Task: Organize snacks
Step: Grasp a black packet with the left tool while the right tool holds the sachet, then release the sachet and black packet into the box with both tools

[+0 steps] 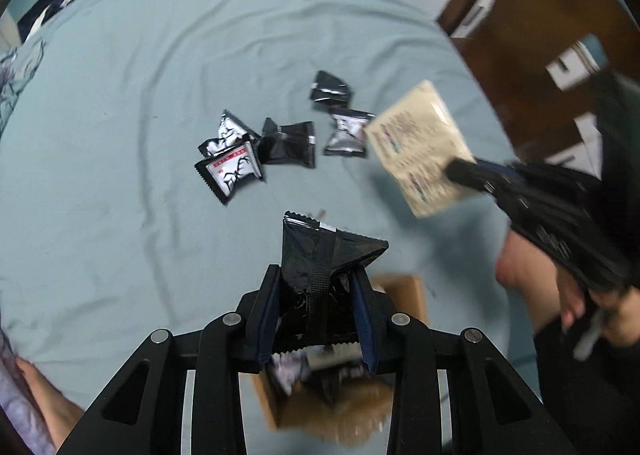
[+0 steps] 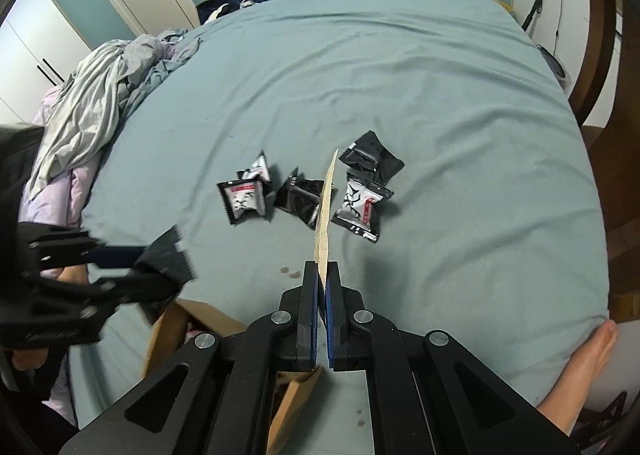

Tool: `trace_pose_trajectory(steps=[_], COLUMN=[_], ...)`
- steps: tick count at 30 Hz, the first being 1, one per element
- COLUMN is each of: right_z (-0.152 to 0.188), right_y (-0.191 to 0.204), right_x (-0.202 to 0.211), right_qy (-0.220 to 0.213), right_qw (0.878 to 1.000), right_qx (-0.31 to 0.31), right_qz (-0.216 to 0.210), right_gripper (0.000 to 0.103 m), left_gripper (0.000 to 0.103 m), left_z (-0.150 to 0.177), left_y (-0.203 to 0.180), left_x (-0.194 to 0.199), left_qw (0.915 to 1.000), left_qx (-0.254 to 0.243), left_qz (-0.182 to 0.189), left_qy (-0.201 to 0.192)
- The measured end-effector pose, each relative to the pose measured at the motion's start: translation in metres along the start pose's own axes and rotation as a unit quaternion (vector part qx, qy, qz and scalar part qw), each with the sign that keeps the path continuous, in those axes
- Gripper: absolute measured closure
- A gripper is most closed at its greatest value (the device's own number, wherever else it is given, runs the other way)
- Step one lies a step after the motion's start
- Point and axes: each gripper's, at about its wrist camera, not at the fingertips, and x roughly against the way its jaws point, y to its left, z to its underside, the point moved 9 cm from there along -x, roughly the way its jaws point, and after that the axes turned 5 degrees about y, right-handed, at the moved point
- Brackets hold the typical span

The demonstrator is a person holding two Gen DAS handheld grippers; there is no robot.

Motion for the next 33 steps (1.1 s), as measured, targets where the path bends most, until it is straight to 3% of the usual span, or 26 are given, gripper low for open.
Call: trace_pose_trajectory(steps=[4, 6, 9, 13, 16, 17, 18, 21, 27, 33], right_z=[0.012, 0.018, 0.024, 0.020, 0.016, 0.018, 0.018, 0.022, 0.031, 0.050], right_y=[0.008, 0.011, 0.019, 0.027, 0.038, 0.042, 0.045, 0.053, 0.073, 0.089], right_x=[0.016, 0.020, 0.028, 0.046, 0.063, 0.065, 0.066, 0.064, 0.055, 0.033], right_qy=[0.001, 0.011, 0.027, 0.032, 0.026, 0.026, 0.027, 0.041, 0.071, 0.131], right_qw=[1.000, 1.000, 0.999, 0.999, 0.999, 0.999, 0.999, 0.998, 0.994, 0.986], right_qx=[0.009, 0.010, 0.011, -0.002, -0.003, -0.001, 0.002, 0.008, 0.037, 0.082], right_qz=[0.006, 0.013, 0.023, 0.030, 0.031, 0.030, 0.032, 0.052, 0.073, 0.070], right_gripper=[0.102, 0.102, 0.102, 0.102, 0.102, 0.102, 0.102, 0.102, 0.102, 0.102], left_gripper=[0.070, 0.070, 0.070, 0.070, 0.068, 0.063, 0.052, 0.022, 0.021, 0.018], left_z=[0.032, 0.047, 0.055, 0.051, 0.052, 0.053, 0.056, 0.057, 0.057, 0.063], left_y=[-0.006, -0.001, 0.006, -0.002, -0.013, -0.014, -0.013, -0.003, 0.035, 0.074], left_x=[0.030, 0.037, 0.036, 0.029, 0.021, 0.018, 0.019, 0.014, 0.015, 0.023], left_qw=[0.9992, 0.9992, 0.9988, 0.9955, 0.9962, 0.9957, 0.9954, 0.9941, 0.9909, 0.9869], left_qx=[-0.035, -0.026, -0.009, -0.050, -0.037, -0.027, -0.021, -0.007, 0.007, 0.065], left_qz=[0.008, 0.005, 0.001, -0.024, 0.029, 0.042, 0.041, 0.001, -0.077, -0.090], left_qy=[-0.018, -0.029, -0.049, -0.076, -0.074, -0.079, -0.084, -0.109, -0.111, -0.118])
